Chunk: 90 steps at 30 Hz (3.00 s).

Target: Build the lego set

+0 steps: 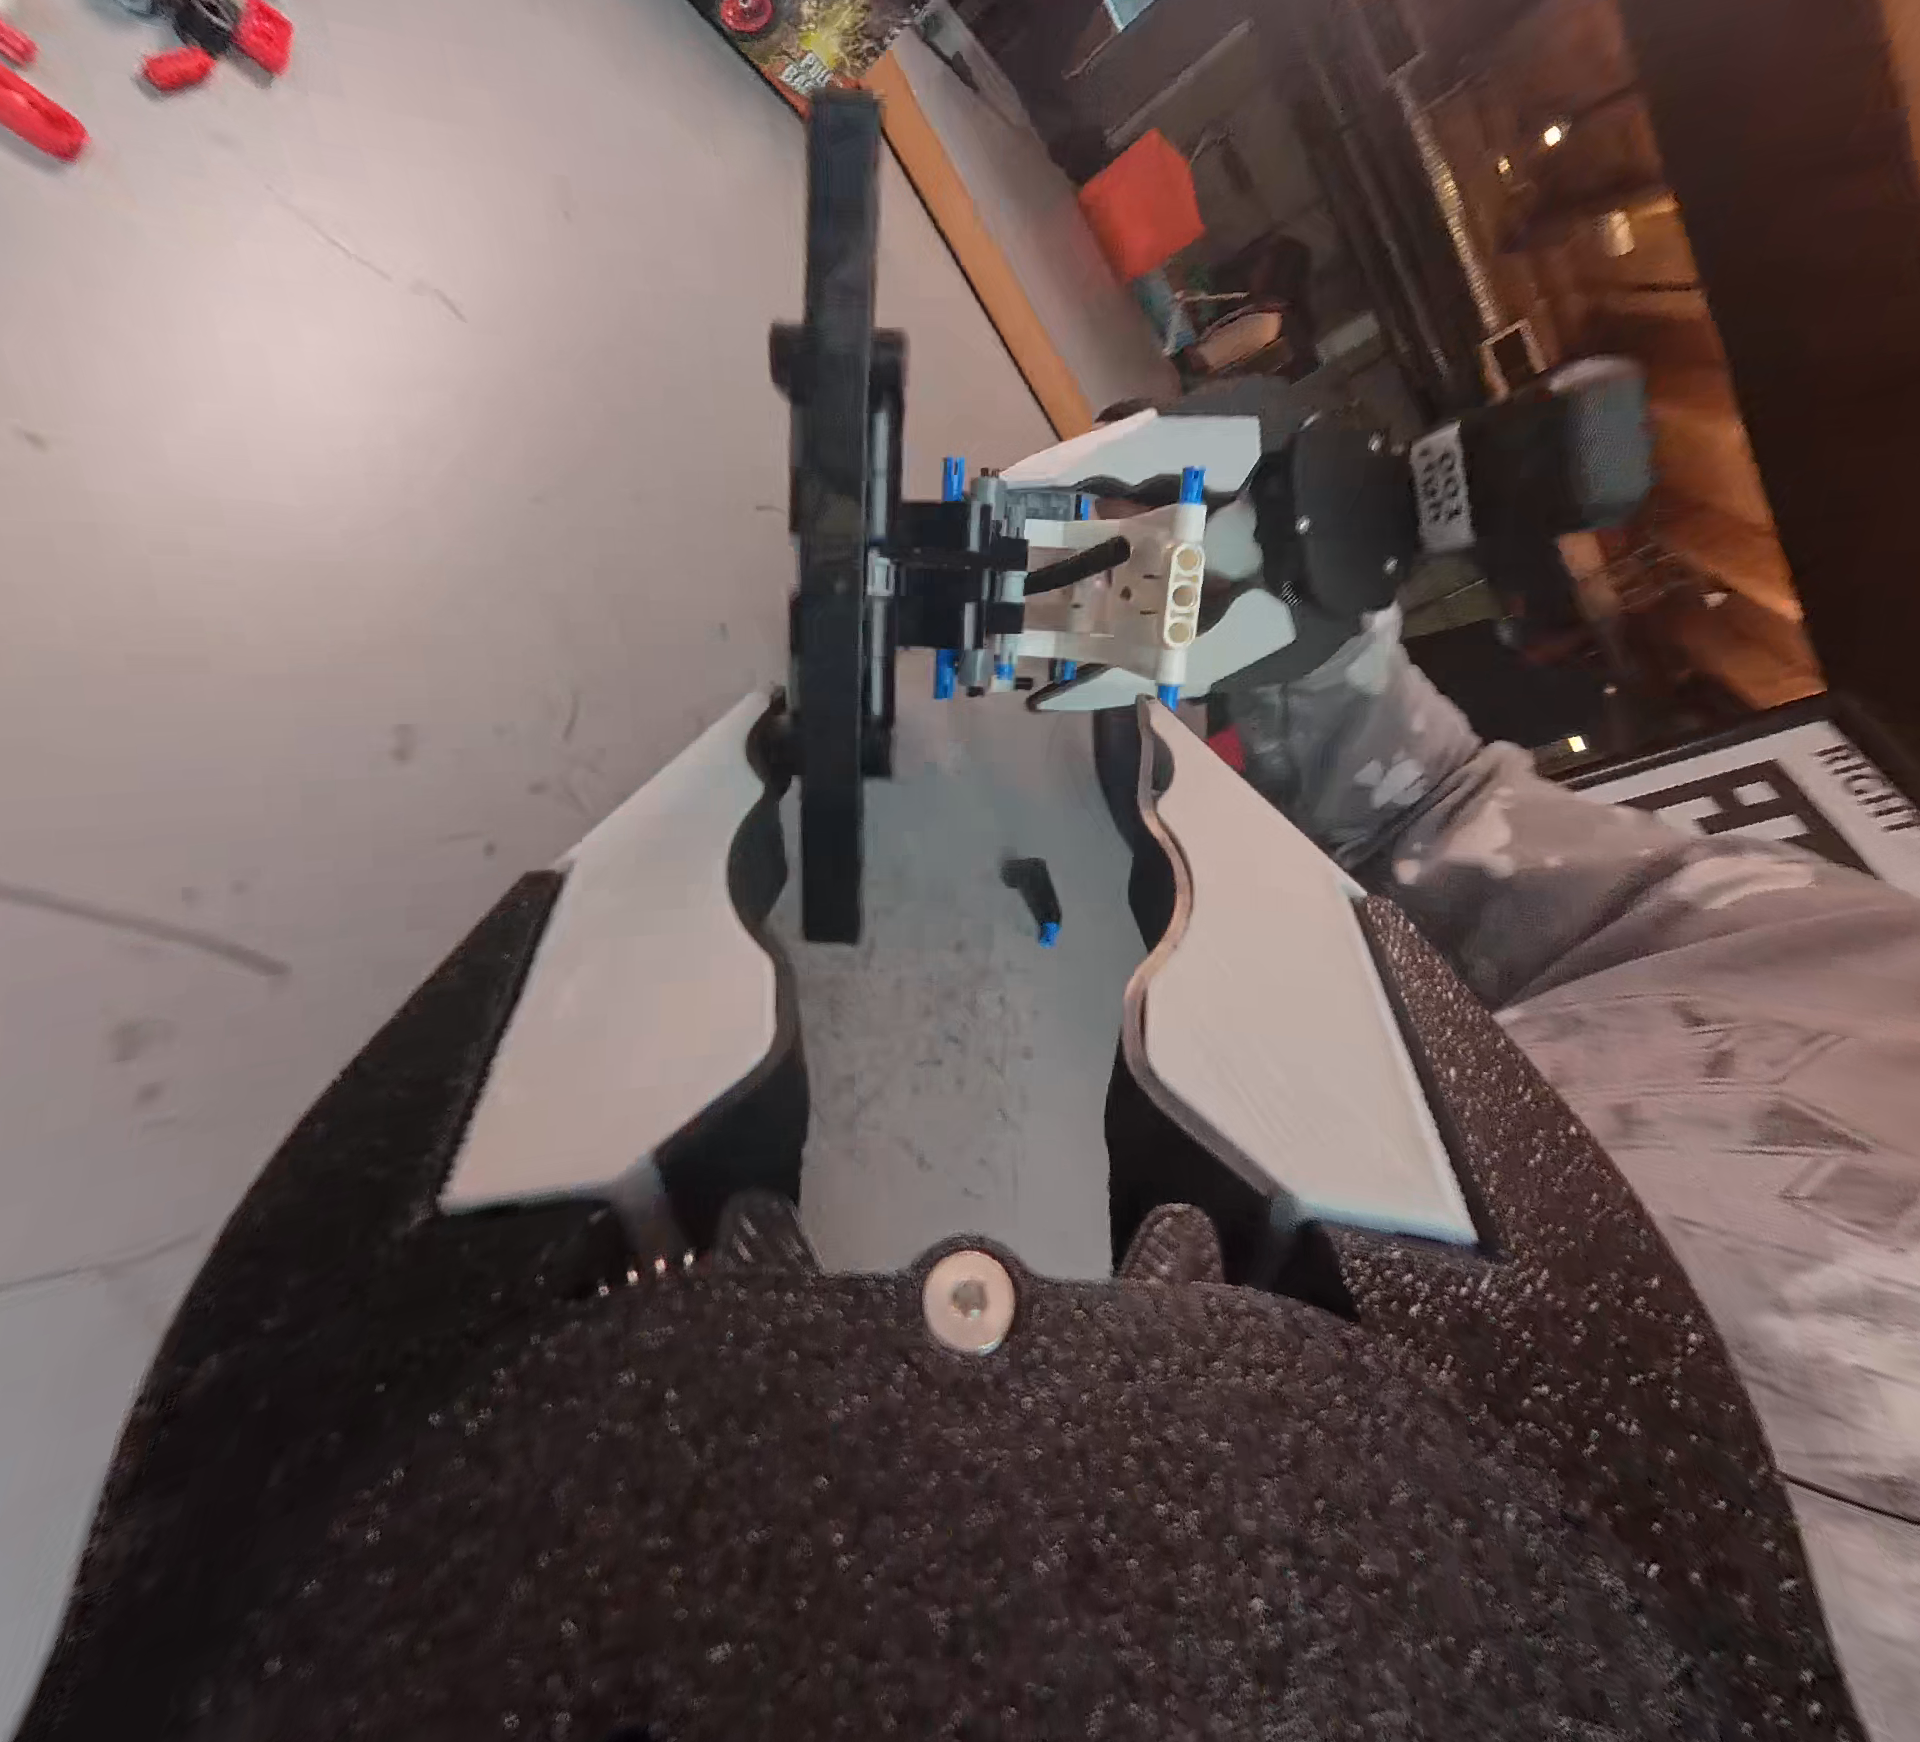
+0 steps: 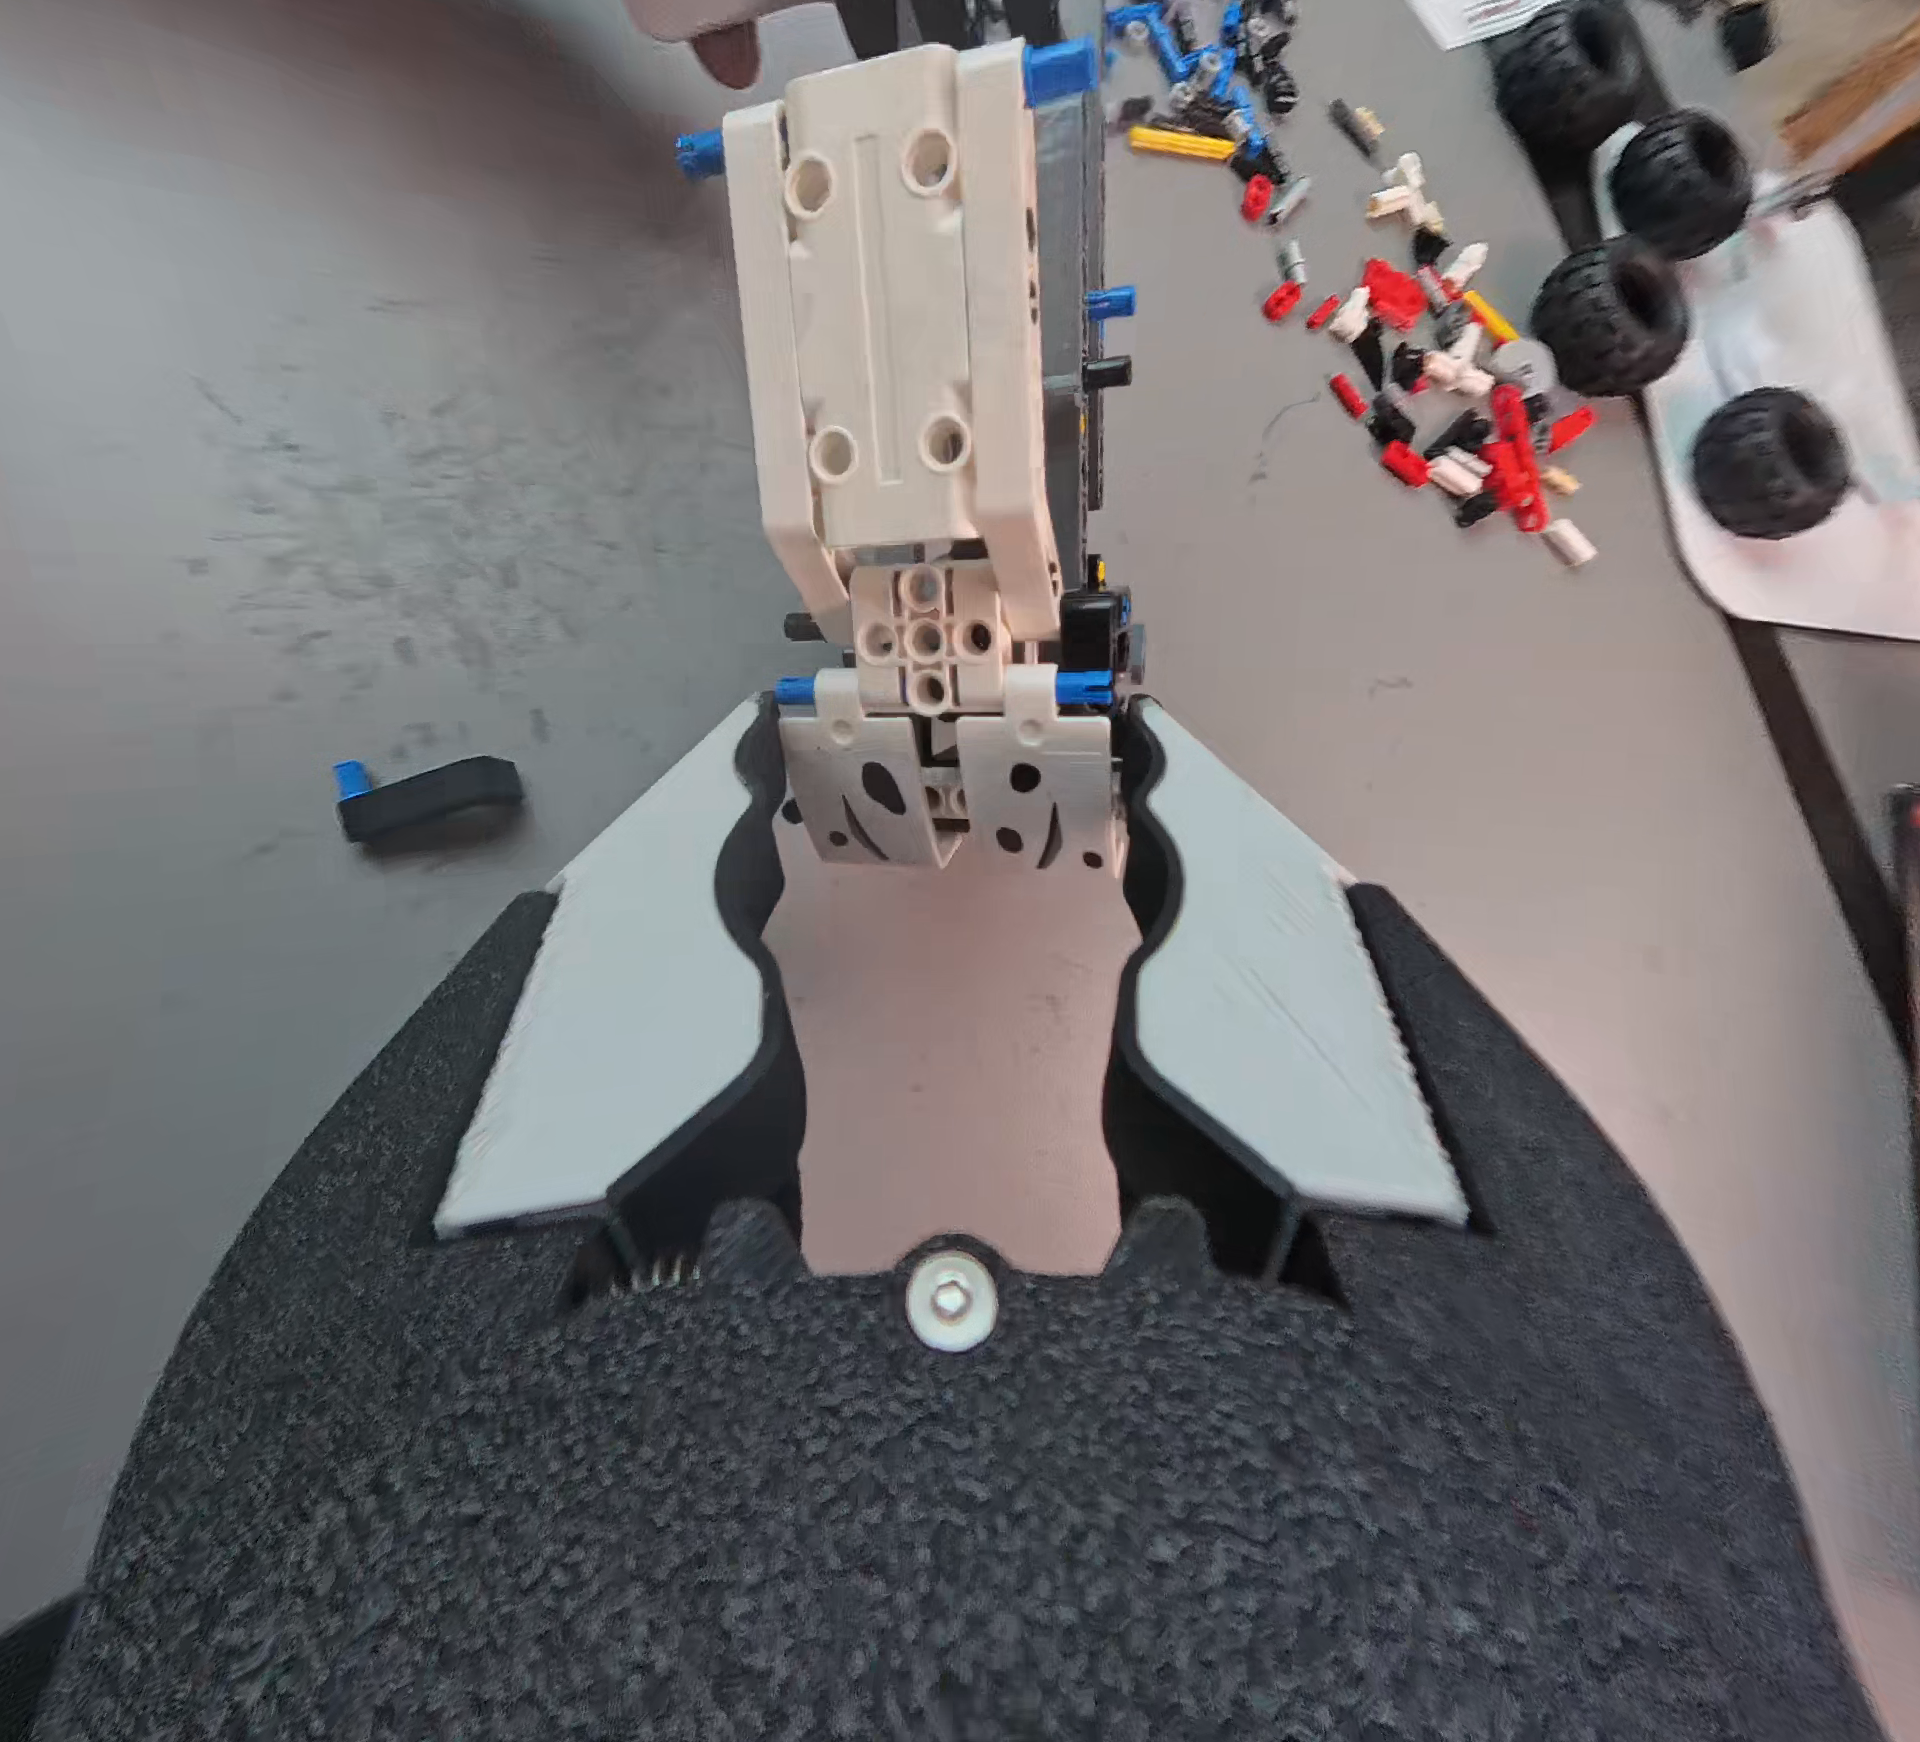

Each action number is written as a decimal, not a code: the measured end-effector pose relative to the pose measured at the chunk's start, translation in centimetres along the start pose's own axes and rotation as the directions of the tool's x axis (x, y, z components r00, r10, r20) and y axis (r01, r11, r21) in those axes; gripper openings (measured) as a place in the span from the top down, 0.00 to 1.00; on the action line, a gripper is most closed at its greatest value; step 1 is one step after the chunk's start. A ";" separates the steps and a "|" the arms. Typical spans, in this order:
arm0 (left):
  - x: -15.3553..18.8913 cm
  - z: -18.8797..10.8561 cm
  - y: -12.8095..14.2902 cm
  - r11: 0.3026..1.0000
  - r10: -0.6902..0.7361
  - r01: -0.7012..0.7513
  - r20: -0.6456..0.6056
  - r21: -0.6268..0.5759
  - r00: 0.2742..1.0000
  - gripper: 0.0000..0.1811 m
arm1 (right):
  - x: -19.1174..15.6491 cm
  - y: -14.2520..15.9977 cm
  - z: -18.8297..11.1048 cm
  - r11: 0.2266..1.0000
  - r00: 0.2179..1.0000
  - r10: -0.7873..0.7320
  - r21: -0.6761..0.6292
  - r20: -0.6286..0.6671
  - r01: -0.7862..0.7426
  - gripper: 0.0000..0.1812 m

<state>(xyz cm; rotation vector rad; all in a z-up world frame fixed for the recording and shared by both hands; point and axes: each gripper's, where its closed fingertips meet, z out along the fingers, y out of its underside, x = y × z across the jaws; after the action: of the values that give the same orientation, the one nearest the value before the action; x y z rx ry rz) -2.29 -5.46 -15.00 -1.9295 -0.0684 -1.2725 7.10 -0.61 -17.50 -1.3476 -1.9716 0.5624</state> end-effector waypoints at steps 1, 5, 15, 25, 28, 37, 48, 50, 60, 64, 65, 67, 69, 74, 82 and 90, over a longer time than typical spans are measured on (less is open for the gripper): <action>-0.1 -0.2 -0.2 0.999 0.040 -0.041 0.023 0.002 0.999 0.63 | 0.3 0.0 -0.3 1.000 0.998 0.022 -0.022 0.066 -0.020 0.64; -0.7 -0.6 -0.1 0.988 0.150 -0.146 0.095 -0.047 0.984 0.59 | 0.3 0.6 -0.9 0.993 0.939 0.038 -0.115 0.341 0.002 0.64; -1.3 -2.1 -0.8 0.831 0.555 -0.535 0.274 -0.152 0.785 0.44 | 0.5 0.2 -0.7 0.966 0.806 0.080 -0.246 0.587 0.083 0.65; 0.6 -2.4 -2.9 0.730 0.651 -0.683 0.336 -0.032 0.681 0.41 | 1.1 -2.3 -0.6 0.995 0.897 -0.031 -0.072 0.440 0.070 0.54; 2.0 -3.8 -5.0 0.672 0.652 -0.732 0.381 0.110 0.655 0.55 | 1.3 -1.4 -0.3 0.982 0.940 -0.143 -0.072 0.309 0.173 0.50; 1.7 -7.0 -8.3 0.631 0.557 -0.728 0.497 0.267 0.666 0.99 | 2.0 -1.0 0.7 0.993 0.980 -0.112 -0.028 0.166 0.118 0.64; 3.6 -8.5 -16.7 0.543 0.536 -0.809 0.648 0.226 0.541 0.86 | 10.7 -11.1 -5.4 0.908 0.992 0.090 0.416 -0.089 -0.045 0.67; 3.7 -8.3 -19.1 0.534 0.518 -0.808 0.660 0.248 0.545 0.85 | 13.5 -12.8 -4.7 0.867 0.979 0.157 0.492 -0.127 -0.076 0.74; -1.7 -8.8 -28.9 0.478 0.405 -0.842 0.787 0.251 0.465 0.83 | 27.5 -18.0 5.0 0.799 0.863 0.391 0.583 -0.320 -0.146 0.93; -4.8 -9.2 -28.8 0.522 0.374 -0.810 0.783 0.266 0.498 0.83 | 31.6 -19.9 9.0 0.902 0.814 0.250 0.432 -0.524 0.001 0.71; -5.4 -9.6 -28.7 0.532 0.364 -0.807 0.792 0.255 0.490 0.83 | 32.6 -20.3 9.8 0.926 0.782 0.191 0.374 -0.594 0.058 0.69; -6.1 -10.4 -28.5 0.541 0.339 -0.794 0.791 0.279 0.509 0.83 | 33.7 -21.5 11.2 0.935 0.759 0.176 0.347 -0.627 0.070 0.64; -6.7 -10.9 -28.4 0.555 0.311 -0.771 0.782 0.311 0.540 0.83 | 34.6 -22.8 12.0 0.941 0.733 0.179 0.332 -0.656 0.068 0.58; -6.6 -11.0 -28.0 0.566 0.306 -0.755 0.766 0.330 0.565 0.83 | 36.5 -23.6 11.2 0.946 0.661 0.188 0.315 -0.727 0.078 0.64; -5.5 -11.3 -28.4 0.554 0.312 -0.744 0.735 0.374 0.602 0.82 | 34.6 -16.7 11.7 0.975 0.769 0.166 0.218 -0.618 -0.035 0.96; -4.7 -10.7 -28.2 0.553 0.337 -0.752 0.728 0.360 0.597 0.82 | 34.6 -17.8 10.1 0.934 0.773 0.318 0.321 -0.549 -0.156 0.74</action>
<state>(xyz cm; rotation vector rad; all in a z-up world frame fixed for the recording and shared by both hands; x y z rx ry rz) -25.20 8.44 -0.36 -1.4364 -0.1417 -0.0901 -19.89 25.07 -2.44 -1.4008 -1.1790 0.4205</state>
